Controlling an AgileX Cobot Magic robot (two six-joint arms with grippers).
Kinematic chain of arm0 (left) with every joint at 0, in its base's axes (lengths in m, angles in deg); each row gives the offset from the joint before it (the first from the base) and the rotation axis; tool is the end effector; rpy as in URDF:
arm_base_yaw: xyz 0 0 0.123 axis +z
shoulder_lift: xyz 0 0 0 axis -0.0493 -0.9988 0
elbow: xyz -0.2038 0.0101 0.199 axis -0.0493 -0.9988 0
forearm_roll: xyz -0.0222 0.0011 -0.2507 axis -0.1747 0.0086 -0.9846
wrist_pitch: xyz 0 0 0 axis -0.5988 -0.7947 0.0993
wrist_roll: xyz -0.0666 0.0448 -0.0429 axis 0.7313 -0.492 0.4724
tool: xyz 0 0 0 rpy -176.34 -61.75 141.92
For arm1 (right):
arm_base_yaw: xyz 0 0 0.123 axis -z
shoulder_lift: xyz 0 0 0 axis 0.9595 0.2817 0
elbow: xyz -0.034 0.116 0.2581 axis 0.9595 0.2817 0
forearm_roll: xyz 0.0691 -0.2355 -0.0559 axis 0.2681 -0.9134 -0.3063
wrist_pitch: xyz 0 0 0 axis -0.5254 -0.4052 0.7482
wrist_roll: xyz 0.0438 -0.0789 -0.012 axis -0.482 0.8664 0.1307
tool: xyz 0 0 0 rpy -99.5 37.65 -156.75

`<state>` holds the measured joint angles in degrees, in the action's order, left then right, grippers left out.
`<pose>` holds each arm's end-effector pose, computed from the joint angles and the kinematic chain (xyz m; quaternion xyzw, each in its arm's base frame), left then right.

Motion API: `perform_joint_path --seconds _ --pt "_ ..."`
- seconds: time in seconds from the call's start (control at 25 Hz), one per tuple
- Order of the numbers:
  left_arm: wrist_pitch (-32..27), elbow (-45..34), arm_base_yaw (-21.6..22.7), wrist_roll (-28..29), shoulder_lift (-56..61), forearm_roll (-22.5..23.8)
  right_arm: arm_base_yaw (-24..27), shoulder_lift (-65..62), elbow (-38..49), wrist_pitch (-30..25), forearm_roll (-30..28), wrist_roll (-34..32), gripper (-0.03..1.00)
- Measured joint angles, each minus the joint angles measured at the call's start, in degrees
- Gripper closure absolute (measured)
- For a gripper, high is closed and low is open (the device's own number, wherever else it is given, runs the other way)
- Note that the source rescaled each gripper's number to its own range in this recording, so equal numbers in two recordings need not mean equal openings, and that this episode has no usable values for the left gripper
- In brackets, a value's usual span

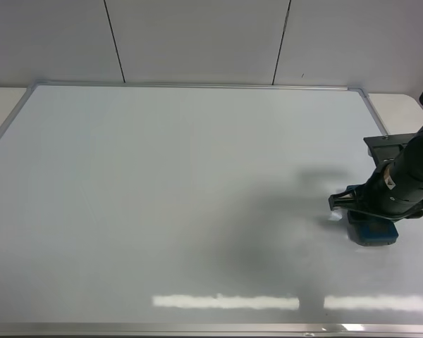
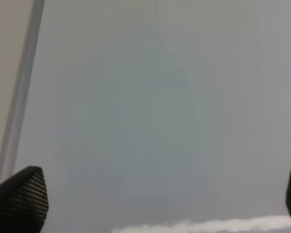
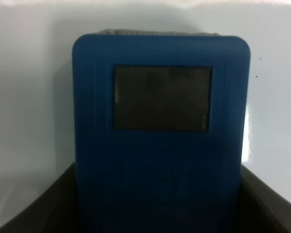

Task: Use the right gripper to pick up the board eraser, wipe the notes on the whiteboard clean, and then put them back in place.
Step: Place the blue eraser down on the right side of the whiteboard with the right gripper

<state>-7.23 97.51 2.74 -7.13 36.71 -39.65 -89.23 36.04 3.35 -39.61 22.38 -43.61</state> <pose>-0.0061 -0.0070 0.2791 0.0219 0.8489 -0.0325 0.5271 0.2233 0.0438 0.1165 -0.0097 0.9897 -0.0687 0.1256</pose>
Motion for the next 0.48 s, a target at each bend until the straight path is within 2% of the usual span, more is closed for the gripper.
perform_joint_path --seconds 0.08,0.12,0.16,0.32,0.36,0.48 --pt "0.0 0.0 0.0 0.0 0.0 0.0 0.0 0.0 0.0 -0.05 0.0 -0.44 0.96" --pt "0.0 0.0 0.0 0.0 0.0 0.0 0.0 0.0 0.0 -0.05 -0.07 -0.61 0.9" --pt "0.0 0.0 0.0 0.0 0.0 0.0 0.0 0.0 0.0 -0.05 -0.37 -0.83 0.81" --pt "0.0 0.0 0.0 0.0 0.0 0.0 0.0 -0.1 -0.12 0.15 -2.24 -2.52 0.22" --pt "0.0 0.0 0.0 0.0 0.0 0.0 0.0 -0.1 -0.17 0.5 -2.37 -2.8 0.12" --pt "0.0 0.0 0.0 0.0 0.0 0.0 0.0 -0.1 -0.17 1.74 -2.1 -2.24 0.01"
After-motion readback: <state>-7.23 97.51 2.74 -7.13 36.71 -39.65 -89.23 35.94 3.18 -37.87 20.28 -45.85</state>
